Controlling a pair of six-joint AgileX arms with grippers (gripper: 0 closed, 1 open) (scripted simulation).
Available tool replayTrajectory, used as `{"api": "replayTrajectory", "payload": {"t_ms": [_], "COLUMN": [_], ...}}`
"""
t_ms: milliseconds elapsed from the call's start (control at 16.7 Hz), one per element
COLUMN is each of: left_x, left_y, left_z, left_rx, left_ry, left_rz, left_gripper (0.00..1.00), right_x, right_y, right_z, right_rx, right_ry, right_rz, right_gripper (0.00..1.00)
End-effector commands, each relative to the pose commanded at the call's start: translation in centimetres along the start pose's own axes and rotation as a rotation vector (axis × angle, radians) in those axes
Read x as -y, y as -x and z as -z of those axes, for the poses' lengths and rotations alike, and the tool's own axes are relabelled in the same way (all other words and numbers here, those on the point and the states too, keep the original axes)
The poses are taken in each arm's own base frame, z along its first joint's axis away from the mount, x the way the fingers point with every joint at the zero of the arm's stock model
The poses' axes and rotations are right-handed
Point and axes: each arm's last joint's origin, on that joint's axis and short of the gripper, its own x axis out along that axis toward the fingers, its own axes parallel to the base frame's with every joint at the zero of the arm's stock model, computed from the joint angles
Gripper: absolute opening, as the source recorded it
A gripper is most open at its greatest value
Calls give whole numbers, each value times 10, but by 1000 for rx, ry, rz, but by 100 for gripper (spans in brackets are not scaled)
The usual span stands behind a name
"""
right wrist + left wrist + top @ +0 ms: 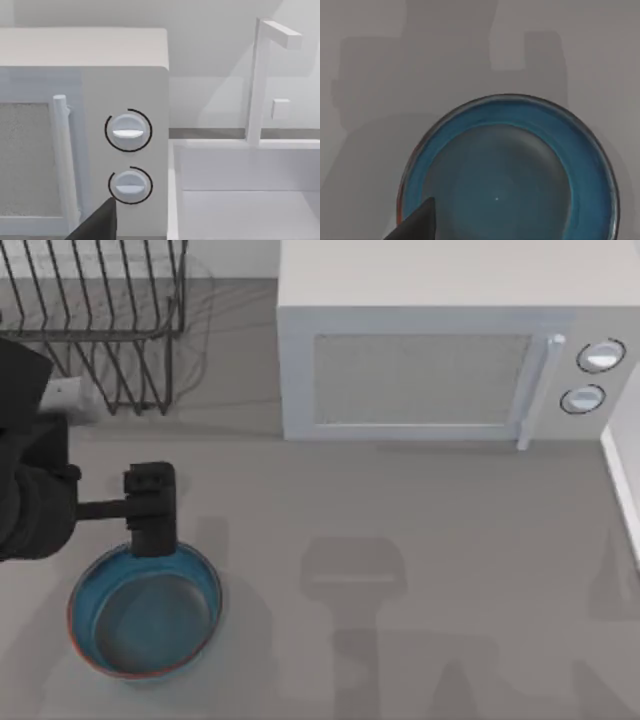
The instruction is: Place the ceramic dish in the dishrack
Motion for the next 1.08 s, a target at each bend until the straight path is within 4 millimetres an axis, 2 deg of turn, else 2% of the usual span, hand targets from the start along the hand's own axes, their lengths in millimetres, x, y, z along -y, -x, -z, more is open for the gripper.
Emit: {"api": "replayTrajectory", "payload": {"t_ms": [240, 540, 660, 1080], "left_x": [44, 87, 94, 92], "left_y": [-32, -58, -63, -68], "left_z": [-26, -39, -40, -39], "left_rx": [-301, -477, -500, -503], "left_ry": [1, -7, -9, -7], "left_rz": [-93, -184, -199, -202], "left_gripper": [100, 100, 100, 100], "right_x": [0, 0, 0, 0], "right_y": [0, 0, 0, 0], "right_z": [0, 0, 0, 0], "right_rx": [0, 0, 0, 0], "right_ry": [0, 0, 0, 0], "right_rz": [0, 0, 0, 0], "right_gripper": [100, 100, 100, 100]}}
